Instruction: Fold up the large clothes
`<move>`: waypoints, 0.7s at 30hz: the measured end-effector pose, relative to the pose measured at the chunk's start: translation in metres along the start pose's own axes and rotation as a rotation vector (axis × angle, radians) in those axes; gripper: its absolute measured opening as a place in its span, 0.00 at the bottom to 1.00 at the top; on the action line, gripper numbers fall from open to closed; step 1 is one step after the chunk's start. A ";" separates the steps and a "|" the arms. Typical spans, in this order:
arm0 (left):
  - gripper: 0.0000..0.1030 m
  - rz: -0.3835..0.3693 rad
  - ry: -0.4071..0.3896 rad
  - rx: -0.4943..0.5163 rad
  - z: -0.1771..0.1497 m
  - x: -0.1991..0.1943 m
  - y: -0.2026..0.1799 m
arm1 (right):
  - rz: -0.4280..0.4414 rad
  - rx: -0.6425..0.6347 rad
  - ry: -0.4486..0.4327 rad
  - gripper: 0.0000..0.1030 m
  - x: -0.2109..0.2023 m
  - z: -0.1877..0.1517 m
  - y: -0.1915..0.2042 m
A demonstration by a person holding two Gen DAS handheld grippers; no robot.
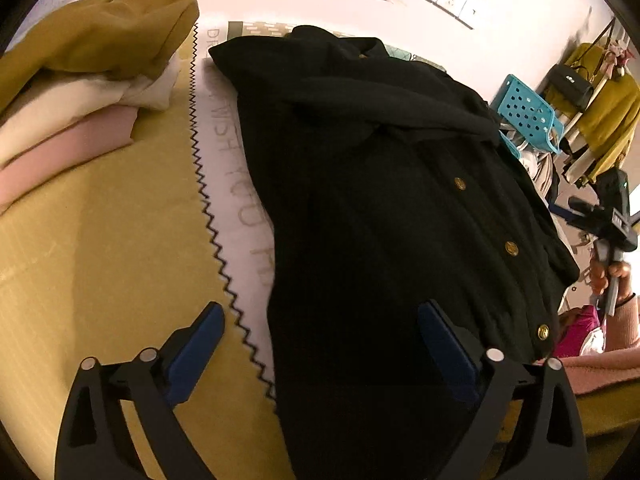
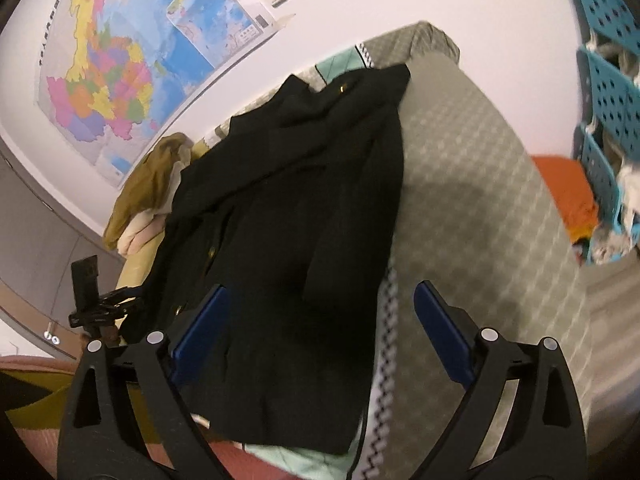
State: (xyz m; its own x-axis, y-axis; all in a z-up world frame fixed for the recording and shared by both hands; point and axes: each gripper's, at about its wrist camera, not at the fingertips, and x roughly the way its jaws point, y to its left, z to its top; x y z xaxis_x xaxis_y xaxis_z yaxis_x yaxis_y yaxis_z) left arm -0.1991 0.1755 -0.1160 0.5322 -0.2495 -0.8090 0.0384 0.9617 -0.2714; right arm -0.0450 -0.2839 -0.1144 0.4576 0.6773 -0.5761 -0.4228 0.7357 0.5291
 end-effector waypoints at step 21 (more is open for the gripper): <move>0.82 -0.266 0.040 -0.040 -0.019 0.000 -0.023 | 0.220 -0.062 0.074 0.77 0.030 -0.036 0.025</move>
State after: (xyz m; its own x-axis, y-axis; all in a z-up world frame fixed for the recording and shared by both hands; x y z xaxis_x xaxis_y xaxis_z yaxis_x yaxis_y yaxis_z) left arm -0.2158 0.1514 -0.1192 0.4742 -0.4980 -0.7260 0.1388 0.8566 -0.4969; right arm -0.0702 -0.2451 -0.1412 0.2913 0.8176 -0.4966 -0.5541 0.5674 0.6091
